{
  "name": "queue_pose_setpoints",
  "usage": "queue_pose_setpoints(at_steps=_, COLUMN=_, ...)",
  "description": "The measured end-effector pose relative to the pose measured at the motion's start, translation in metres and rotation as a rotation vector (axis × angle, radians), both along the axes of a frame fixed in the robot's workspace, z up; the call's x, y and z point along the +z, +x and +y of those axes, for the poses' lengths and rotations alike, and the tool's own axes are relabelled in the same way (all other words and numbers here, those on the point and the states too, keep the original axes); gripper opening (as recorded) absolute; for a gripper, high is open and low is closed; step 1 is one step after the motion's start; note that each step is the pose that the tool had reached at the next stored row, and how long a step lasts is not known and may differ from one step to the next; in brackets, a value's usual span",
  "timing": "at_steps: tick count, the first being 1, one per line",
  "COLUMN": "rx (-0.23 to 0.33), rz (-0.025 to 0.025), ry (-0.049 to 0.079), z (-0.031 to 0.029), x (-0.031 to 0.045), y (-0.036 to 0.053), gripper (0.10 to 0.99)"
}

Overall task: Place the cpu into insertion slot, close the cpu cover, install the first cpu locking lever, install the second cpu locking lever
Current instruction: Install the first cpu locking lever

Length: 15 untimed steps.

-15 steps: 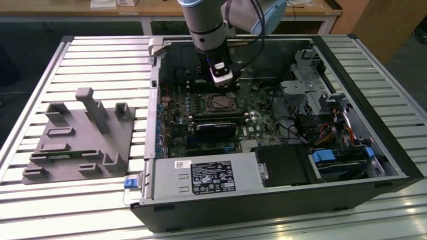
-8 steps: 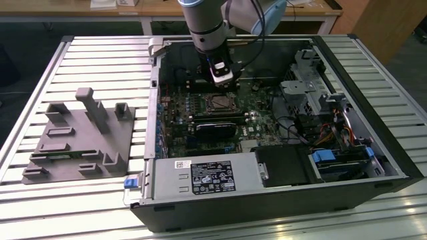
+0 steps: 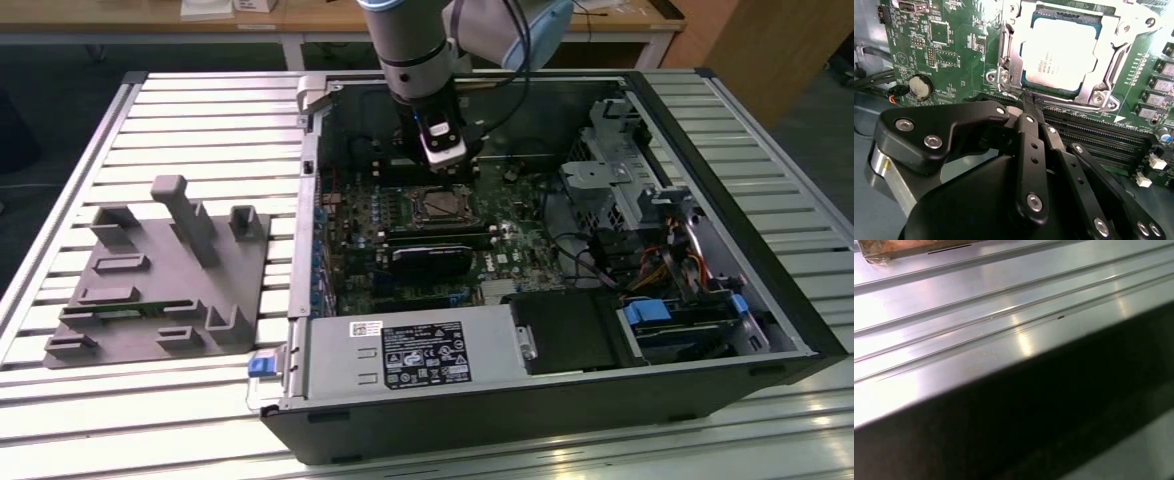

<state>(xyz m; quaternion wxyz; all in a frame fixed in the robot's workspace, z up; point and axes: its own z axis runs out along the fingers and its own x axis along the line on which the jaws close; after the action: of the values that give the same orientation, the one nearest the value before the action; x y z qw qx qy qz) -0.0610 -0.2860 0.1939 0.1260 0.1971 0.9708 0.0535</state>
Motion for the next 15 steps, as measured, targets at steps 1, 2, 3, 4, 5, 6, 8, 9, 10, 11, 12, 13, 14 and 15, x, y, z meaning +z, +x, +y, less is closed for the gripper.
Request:
queue_pose_setpoints(at_steps=1, rx=0.000, rz=0.0002, ry=0.000, z=-0.0001, x=0.0003, y=-0.0001, gripper=0.106)
queue_pose_setpoints(at_steps=2, rx=0.000, rz=0.0002, ry=0.000, z=-0.0001, x=0.0010, y=-0.0001, gripper=0.106)
queue_pose_setpoints(at_steps=3, rx=0.000, rz=0.0002, ry=0.000, z=0.0000, x=0.0020, y=0.0000, gripper=0.106)
queue_pose_setpoints(at_steps=4, rx=0.000, rz=0.0001, ry=0.000, z=0.0000, x=0.0035, y=0.0000, gripper=0.106)
queue_pose_setpoints(at_steps=5, rx=0.000, rz=0.0001, ry=0.000, z=0.0000, x=0.0055, y=0.0000, gripper=0.106)
queue_pose_setpoints(at_steps=6, rx=0.000, rz=0.0001, ry=0.000, z=0.0000, x=0.0077, y=0.0000, gripper=0.106)
queue_pose_setpoints(at_steps=8, rx=0.000, rz=0.0001, ry=0.000, z=0.0000, x=0.0126, y=0.0000, gripper=0.106)
queue_pose_setpoints(at_steps=9, rx=0.000, rz=0.0000, ry=0.000, z=0.0000, x=0.0153, y=0.0000, gripper=0.106)
queue_pose_setpoints(at_steps=10, rx=0.000, rz=0.0001, ry=0.000, z=0.0000, x=0.0177, y=0.0000, gripper=0.106)
queue_pose_setpoints(at_steps=11, rx=0.000, rz=0.0001, ry=0.000, z=0.0000, x=0.0195, y=0.0000, gripper=0.106)
queue_pose_setpoints(at_steps=12, rx=0.000, rz=0.0002, ry=0.000, z=-0.0001, x=0.0203, y=0.0000, gripper=0.106)
queue_pose_setpoints(at_steps=13, rx=0.000, rz=0.0000, ry=0.002, z=-0.0001, x=0.0203, y=0.0000, gripper=0.106)
queue_pose_setpoints(at_steps=14, rx=0.000, rz=0.0000, ry=0.003, z=-0.0001, x=0.0203, y=0.0000, gripper=0.106)
queue_pose_setpoints(at_steps=15, rx=0.000, rz=0.0000, ry=0.003, z=-0.0001, x=0.0203, y=0.0000, gripper=0.106)
